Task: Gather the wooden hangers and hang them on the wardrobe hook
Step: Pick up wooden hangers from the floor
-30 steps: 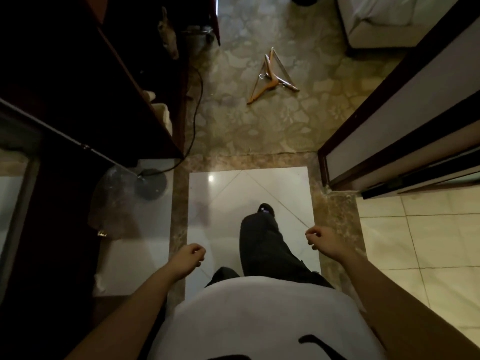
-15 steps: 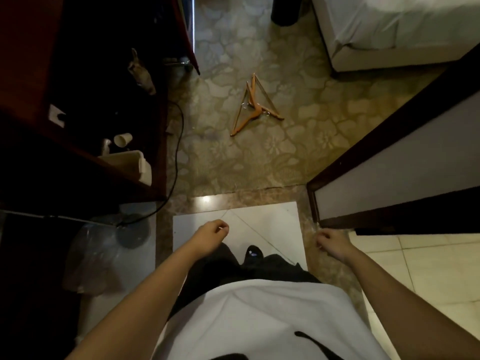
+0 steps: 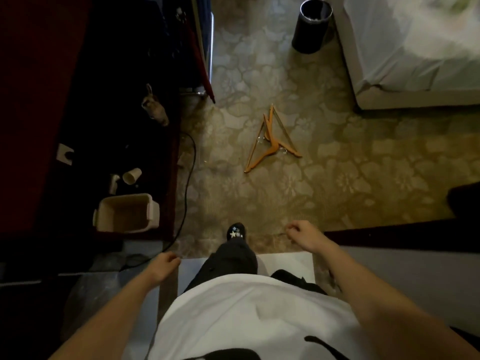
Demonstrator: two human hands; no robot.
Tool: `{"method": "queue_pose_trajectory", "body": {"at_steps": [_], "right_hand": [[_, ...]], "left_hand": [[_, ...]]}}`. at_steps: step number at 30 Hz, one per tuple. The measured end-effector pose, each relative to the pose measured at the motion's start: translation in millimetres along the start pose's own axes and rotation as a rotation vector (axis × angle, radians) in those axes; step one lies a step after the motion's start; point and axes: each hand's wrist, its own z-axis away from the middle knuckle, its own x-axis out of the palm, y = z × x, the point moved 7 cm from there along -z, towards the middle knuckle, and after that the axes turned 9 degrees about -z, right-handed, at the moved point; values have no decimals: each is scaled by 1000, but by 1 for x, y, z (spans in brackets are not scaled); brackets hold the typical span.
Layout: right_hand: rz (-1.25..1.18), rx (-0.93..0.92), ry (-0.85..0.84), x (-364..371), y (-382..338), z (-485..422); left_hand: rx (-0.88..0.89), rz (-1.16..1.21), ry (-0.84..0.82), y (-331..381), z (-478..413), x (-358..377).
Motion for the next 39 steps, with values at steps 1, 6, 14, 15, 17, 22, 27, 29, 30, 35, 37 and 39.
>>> {"method": "queue_pose_trajectory", "body": {"at_steps": [1,6,14,15,17,22,27,29,30,35,37,39], "right_hand": [[14,-14,-10,-4,-18,-9],[9,-78,48,-45,-84,-50],[-19,55,115,-145,-78,-104],[-25,67,119,-160,-78,-112],[-32,73,125,-191,-80,-131],[-22,91,41,-268,-104,-190],[36,96,-3,-323,-127,-262],[83,116,-39,-336,-136,-288],[98,116,-54,-340,-139,-301],[192,76,-114,-351,-156,-369],[206,66,-121,-351,-159,-399],[209,72,-100,-349,-157,-432]], "left_hand": [[0,10,4,7,-11,-15],[81,-52,11,77,-59,-82],[240,-109,-44,225,-126,-131],[245,-92,-50,245,-134,-136],[257,-69,-53,282,-152,-143],[238,-19,-61,369,-191,-154],[251,-49,-115,444,-232,-150],[261,-58,-125,463,-258,-156],[252,-43,-117,470,-274,-162],[270,-19,-68,503,-359,-188],[260,-5,-79,512,-394,-187],[264,-3,-88,518,-428,-183]]}}
